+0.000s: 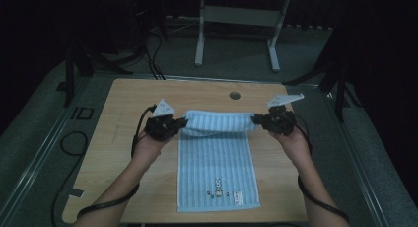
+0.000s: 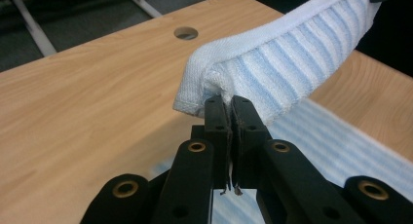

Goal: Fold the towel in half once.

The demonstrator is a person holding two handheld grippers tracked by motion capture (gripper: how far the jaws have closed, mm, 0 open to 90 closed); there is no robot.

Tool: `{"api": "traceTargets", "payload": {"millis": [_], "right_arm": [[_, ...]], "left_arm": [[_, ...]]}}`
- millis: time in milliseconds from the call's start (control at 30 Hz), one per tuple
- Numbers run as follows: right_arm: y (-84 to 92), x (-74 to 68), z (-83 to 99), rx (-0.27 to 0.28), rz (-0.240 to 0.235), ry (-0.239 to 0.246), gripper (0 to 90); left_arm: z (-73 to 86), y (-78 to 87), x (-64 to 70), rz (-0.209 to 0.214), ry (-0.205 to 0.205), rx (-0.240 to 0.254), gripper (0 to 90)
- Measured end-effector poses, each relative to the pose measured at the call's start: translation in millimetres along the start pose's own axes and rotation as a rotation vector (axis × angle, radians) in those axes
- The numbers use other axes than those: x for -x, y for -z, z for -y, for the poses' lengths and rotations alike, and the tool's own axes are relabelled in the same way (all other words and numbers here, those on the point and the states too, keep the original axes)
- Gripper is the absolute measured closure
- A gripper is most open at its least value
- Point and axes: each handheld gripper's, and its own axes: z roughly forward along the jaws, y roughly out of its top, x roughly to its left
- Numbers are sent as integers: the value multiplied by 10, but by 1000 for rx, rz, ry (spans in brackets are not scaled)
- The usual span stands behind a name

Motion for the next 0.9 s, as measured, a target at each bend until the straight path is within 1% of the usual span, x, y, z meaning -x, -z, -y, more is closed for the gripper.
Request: {"api": "traceTargets", "payload": {"millis": [33, 100, 133, 200, 233, 267, 300, 333, 367, 400, 433, 467, 500, 533, 567, 600, 633, 667, 700, 733, 767, 833, 900], "right_arm": [[-19, -40, 106, -8, -22, -6, 850], [-33, -96, 259, -12, -37, -21, 850], [-42, -130, 337, -20, -50, -25, 850], [-57, -212, 484, -34, -60, -25, 850], [-67, -262, 563, -48, -68, -23, 850], [-68, -293, 606, -54, -64, -16, 850], [-60, -329, 659, -55, -58, -17, 850], [-49, -361, 709, -54, -71, -31, 849], [-37, -391, 758, -50, -83, -35, 849], [-28, -425, 806, -47, -79, -38, 850], [-23, -459, 855, -51, -80, -39, 849], [-25, -489, 903, -60, -87, -37, 849], [-32, -510, 952, -66, -82, -38, 849], [-47, -518, 998, -77, -79, -38, 849], [-71, -516, 1040, -92, -86, -40, 849], [-71, -516, 1040, -92, -86, -40, 849], [-96, -504, 1078, -102, -88, -51, 849], [-171, -471, 1136, -133, -93, -59, 848], [-208, -456, 1155, -142, -94, -62, 849], [-245, -449, 1167, -153, -99, -66, 849], [-282, -440, 1177, -166, -97, -58, 849], [-354, -415, 1184, -178, -104, -60, 849], [-407, -390, 1164, -191, -103, -61, 849]], "left_arm": [[68, 3, 28, 3, 10, 5, 862], [236, 9, 95, 31, 31, -11, 862], [317, 17, 137, 29, 41, -13, 862], [464, 32, 219, 47, 53, -24, 861], [504, 38, 243, 52, 51, -27, 861], [547, 38, 276, 64, 46, -42, 859], [588, 47, 309, 64, 39, -46, 859], [631, 58, 337, 58, 42, -43, 858], [675, 63, 355, 74, 52, -51, 859], [724, 65, 378, 80, 63, -60, 858], [774, 61, 405, 75, 64, -63, 858], [823, 44, 425, 90, 64, -79, 859], [872, 25, 439, 100, 70, -94, 858], [921, -1, 452, 95, 73, -103, 858], [961, -40, 460, 103, 74, -130, 858], [961, -40, 460, 103, 74, -130, 858], [1037, -115, 444, 110, 86, -158, 858], [1059, -148, 434, 118, 94, -171, 858], [1077, -170, 428, 111, 95, -176, 858], [1088, -196, 420, 115, 98, -188, 858], [1096, -217, 412, 116, 101, -191, 858], [1085, -246, 386, 116, 106, -196, 858], [1043, -257, 347, 115, 115, -186, 858]]}}
